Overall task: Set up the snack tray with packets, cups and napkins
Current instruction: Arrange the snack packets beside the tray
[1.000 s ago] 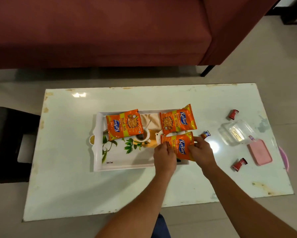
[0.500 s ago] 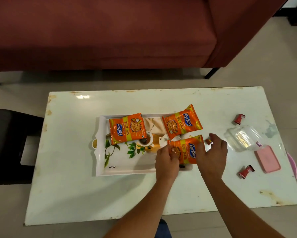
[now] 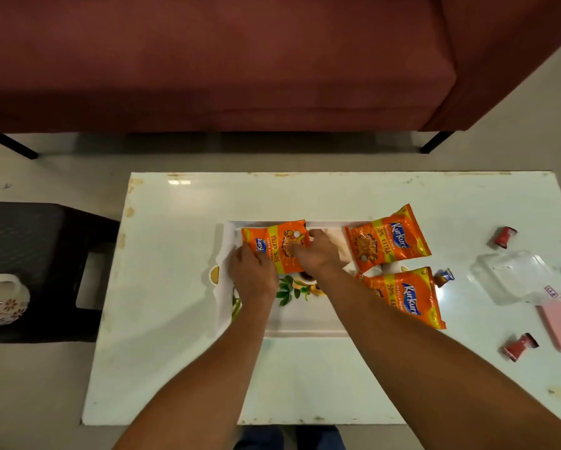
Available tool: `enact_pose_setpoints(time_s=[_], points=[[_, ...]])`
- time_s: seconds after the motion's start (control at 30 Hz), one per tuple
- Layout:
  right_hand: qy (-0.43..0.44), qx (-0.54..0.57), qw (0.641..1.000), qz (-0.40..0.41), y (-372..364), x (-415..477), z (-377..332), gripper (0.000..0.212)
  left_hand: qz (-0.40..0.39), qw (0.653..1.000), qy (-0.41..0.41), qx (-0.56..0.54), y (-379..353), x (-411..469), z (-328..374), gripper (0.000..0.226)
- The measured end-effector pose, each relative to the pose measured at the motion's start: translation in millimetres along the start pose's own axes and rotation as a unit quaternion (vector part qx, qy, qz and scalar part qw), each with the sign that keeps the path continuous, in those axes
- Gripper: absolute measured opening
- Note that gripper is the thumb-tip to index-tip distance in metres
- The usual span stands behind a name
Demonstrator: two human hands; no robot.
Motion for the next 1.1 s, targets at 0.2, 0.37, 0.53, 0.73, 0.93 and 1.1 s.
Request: enact_pose_setpoints(time_s=[0.2,0.37,0.53,0.73,0.93,1.1], points=[[0.077,-0.025,0.997,0.008,37,-24,17,0.008,-0.073,0.997,0.003,-0.020,-15,-25,8,0.034],[0.073,-0.016,0.997,0.032,100,-50,42,0.020,-0.162,0.985,-0.009,-0.053,-39,-72,26,0.028],[0.063,-0.074,0.992,0.085,138,-57,69,0.009,-0.280,0.957,-0.019,-0.071,-72,-108,30,0.025],[0.057,-0.130,0.981,0.131,147,-62,88,0.020,-0.272,0.960,-0.064,-0.025,-94,-127,22,0.038],[0.061,-0.154,0.973,0.159,143,-66,92,0.028,-0.213,0.969,-0.116,0.039,-100,-126,19,0.043],[0.065,-0.175,0.951,0.246,144,-76,76,0.041,-0.180,0.973,-0.124,0.069,-87,-128,28,0.043]])
Point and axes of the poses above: each hand's wrist, its own x-axis towards the middle knuckle, its own y-axis out of the back of the hand, z = x × y, the point moved 1 cm from there along x, towards the middle knuckle, and after that the axes turned 13 degrees about y, right-handed, at the moved point
